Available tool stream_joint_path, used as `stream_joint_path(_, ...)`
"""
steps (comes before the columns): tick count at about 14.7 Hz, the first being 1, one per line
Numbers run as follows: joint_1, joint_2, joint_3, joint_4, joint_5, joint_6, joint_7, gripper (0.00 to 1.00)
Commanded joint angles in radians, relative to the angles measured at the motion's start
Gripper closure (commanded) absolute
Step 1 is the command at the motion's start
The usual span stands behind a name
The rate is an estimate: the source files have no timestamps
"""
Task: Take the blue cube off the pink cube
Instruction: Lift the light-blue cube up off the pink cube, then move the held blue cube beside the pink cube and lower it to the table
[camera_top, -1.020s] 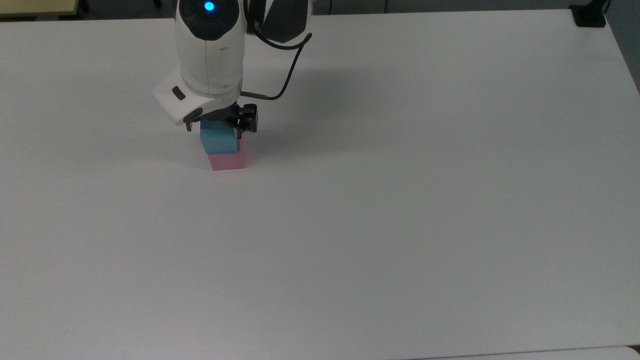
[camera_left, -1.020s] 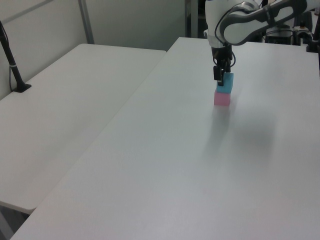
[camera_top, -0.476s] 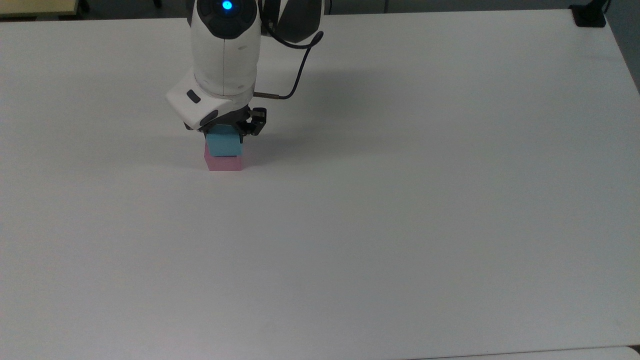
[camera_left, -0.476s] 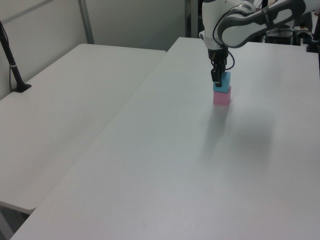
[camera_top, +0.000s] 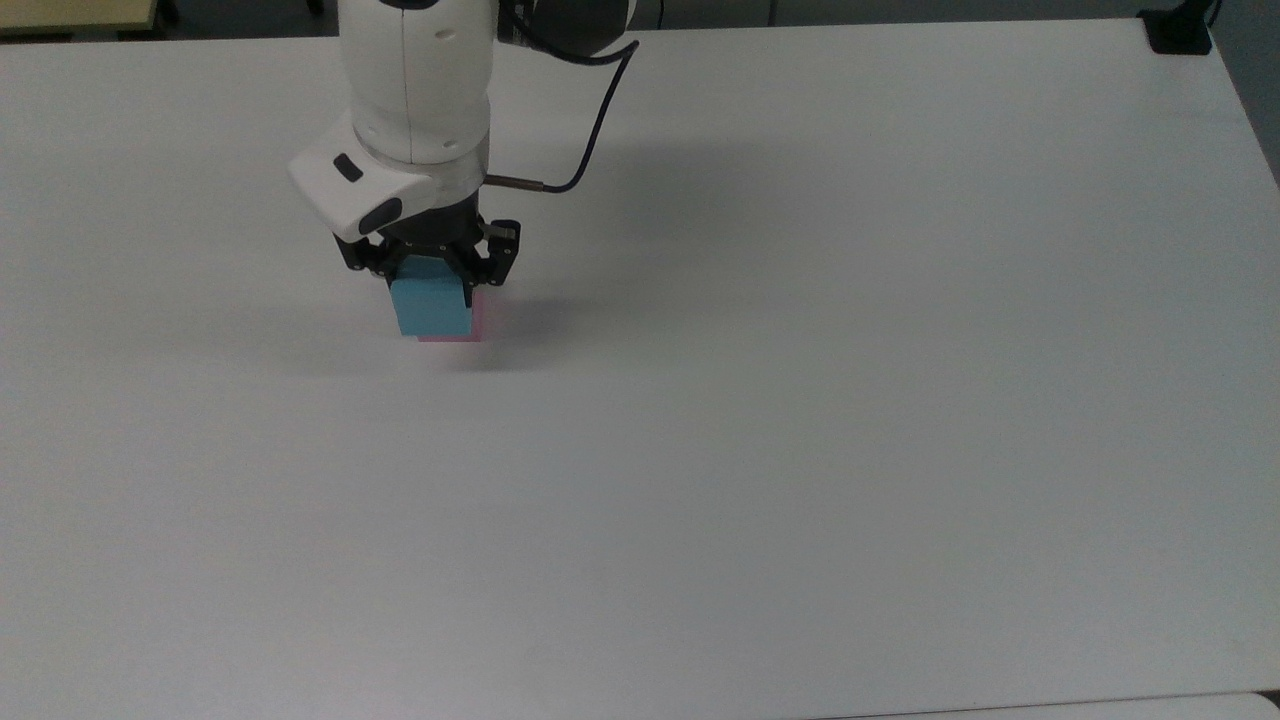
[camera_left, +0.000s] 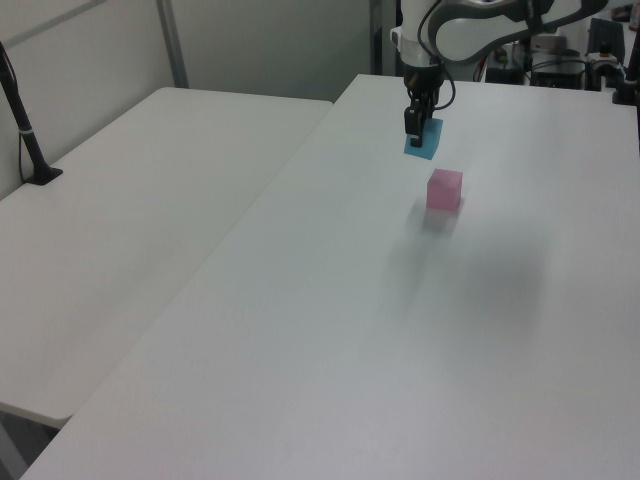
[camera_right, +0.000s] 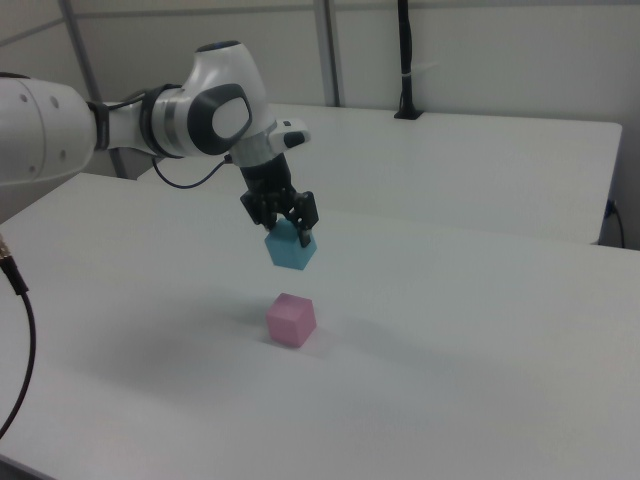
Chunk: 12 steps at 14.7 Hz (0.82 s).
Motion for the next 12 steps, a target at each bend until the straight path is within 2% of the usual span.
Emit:
stream_joint_path(1,0.006,0.183,-0.011,0.146,0.058,0.134,-0.008,0.57)
stream_joint_path(5,0.015,0.329,-0.020,0.179,0.054,0.400,0.079,0.57)
stream_joint_path(8,0.019,0.390,-0.020,0.199,0.046,0.460,0.109,0.57)
stream_joint_path(9,0.019,0.394,-0.020,0.199,0.046,0.462,0.109,0.48)
stream_joint_path(10,0.019,0.394,-0.020,0.197,0.048,0.460,0.110,0.15)
stream_joint_path(11,0.019,0.394,-0.020,0.197,0.046,0.462,0.109,0.00)
stream_joint_path(12,0.019,0.391,-0.022,0.197,0.045,0.460,0.109,0.00)
